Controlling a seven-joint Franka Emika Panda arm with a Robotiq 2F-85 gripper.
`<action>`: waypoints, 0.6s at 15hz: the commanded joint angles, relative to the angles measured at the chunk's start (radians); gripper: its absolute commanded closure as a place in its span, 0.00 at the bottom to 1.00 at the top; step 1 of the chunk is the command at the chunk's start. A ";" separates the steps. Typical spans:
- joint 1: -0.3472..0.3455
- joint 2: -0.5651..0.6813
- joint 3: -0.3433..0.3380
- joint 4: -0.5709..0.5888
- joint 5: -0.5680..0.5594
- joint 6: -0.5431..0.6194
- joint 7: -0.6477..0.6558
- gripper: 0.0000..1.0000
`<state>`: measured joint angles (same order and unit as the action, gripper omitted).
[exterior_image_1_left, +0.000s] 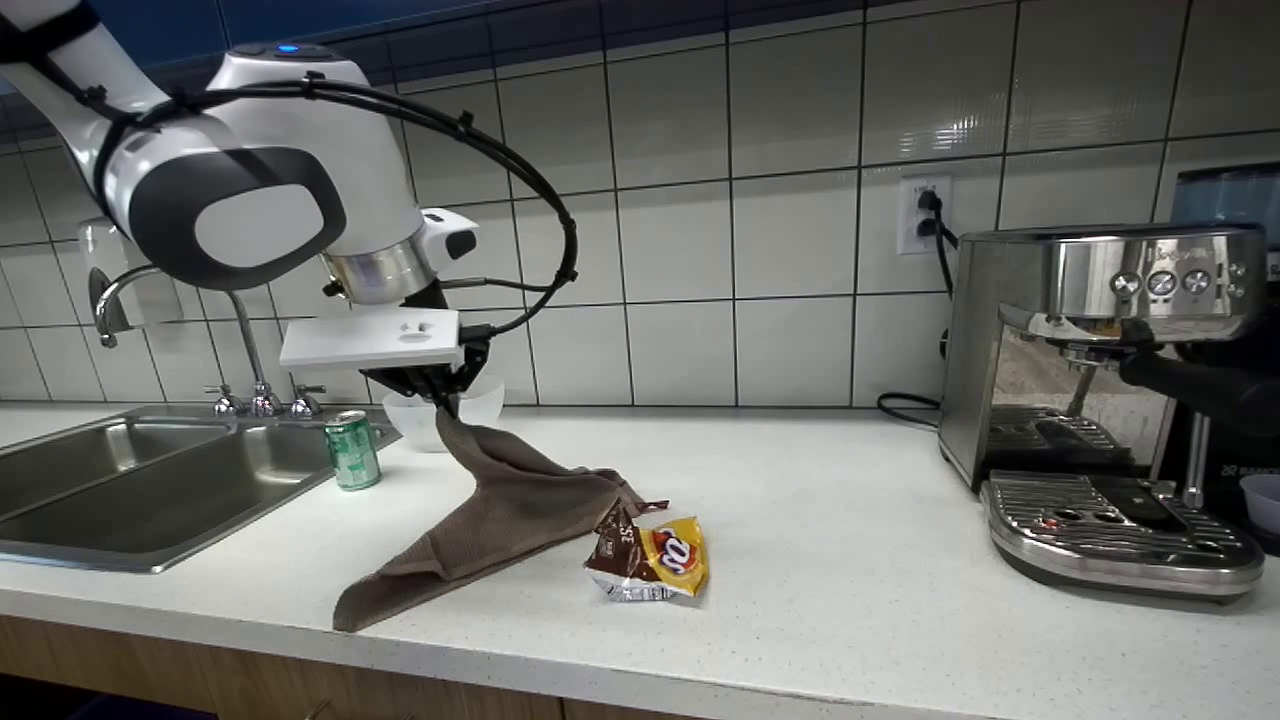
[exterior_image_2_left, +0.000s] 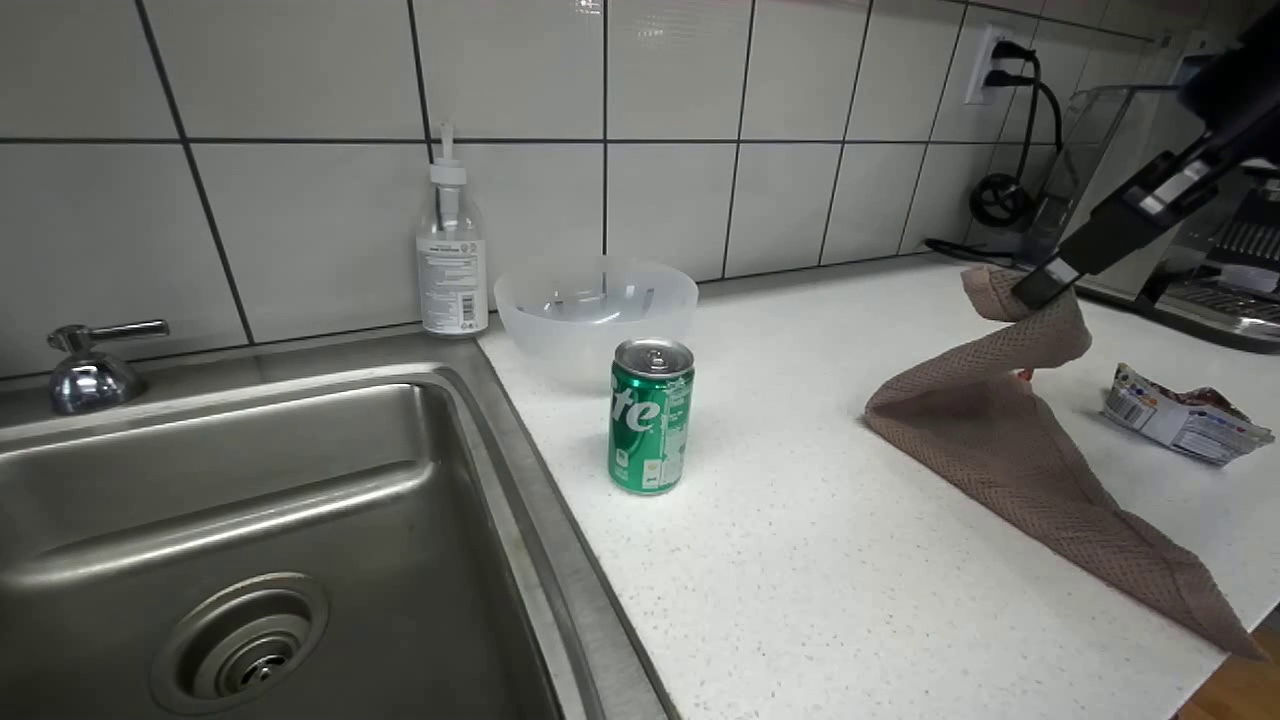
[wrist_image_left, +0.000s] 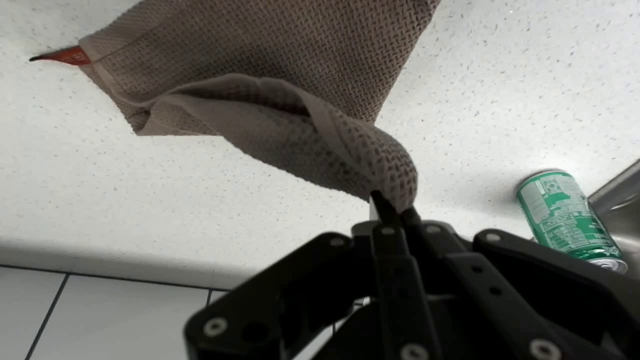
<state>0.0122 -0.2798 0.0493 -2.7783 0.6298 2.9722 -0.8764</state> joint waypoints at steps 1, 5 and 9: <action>-0.024 -0.028 0.017 0.000 0.032 -0.050 -0.074 0.99; -0.032 -0.026 0.023 0.000 0.031 -0.066 -0.103 0.99; -0.048 -0.025 0.032 0.000 0.031 -0.088 -0.131 0.99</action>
<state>0.0013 -0.2797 0.0543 -2.7783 0.6299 2.9264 -0.9452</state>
